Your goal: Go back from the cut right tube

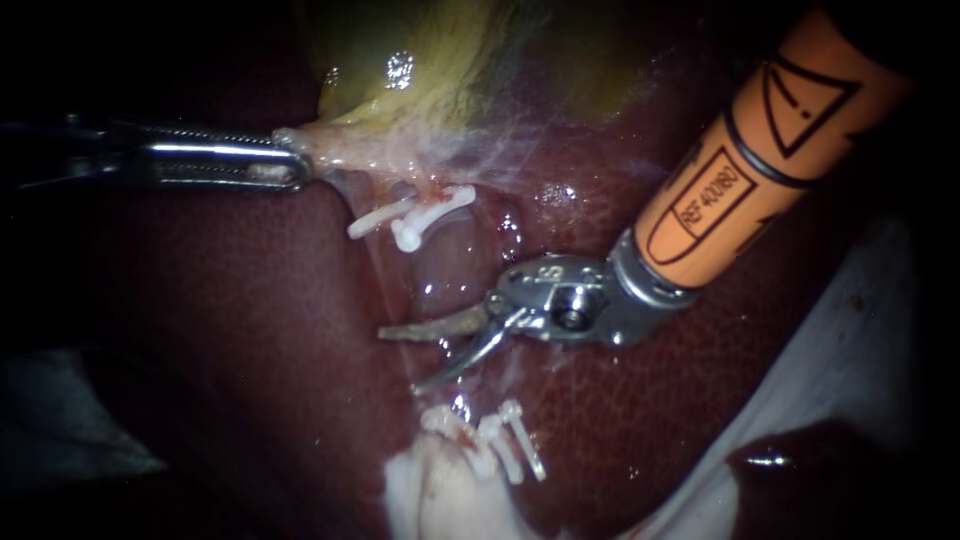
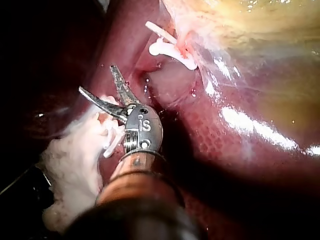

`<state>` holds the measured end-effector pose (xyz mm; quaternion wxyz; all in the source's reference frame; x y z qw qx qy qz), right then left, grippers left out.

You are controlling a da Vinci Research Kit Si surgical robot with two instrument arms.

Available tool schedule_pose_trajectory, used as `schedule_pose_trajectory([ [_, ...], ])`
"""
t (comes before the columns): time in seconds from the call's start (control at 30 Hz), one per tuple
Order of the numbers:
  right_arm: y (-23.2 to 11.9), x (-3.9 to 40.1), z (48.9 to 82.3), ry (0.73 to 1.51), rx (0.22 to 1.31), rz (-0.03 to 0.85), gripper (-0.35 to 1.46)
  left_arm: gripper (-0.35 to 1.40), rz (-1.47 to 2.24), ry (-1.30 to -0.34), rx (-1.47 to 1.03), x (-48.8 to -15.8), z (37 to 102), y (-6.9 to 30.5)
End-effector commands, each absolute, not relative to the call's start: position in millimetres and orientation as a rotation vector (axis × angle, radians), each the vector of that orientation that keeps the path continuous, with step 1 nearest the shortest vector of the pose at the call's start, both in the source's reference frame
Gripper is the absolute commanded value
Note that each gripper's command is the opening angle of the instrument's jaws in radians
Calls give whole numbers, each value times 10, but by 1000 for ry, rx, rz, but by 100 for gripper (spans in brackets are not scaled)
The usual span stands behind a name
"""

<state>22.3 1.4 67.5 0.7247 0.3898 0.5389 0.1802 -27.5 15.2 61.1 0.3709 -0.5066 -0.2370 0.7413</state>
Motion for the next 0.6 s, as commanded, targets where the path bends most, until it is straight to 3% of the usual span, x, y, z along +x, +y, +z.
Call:
schedule_pose_trajectory([
  [0.03,12,212,672,1202,764,425,143,-35,1901,-608,-1300,-275,611,153],
  [0.1,10,192,668,1208,647,453,143,-35,1901,-608,-1300,-275,611,153],
  [0.3,12,139,657,1196,433,386,143,-35,1901,-608,-1300,-275,612,153],
  [0.6,33,102,623,996,308,288,145,-35,1901,-608,-1300,-275,612,153],
])
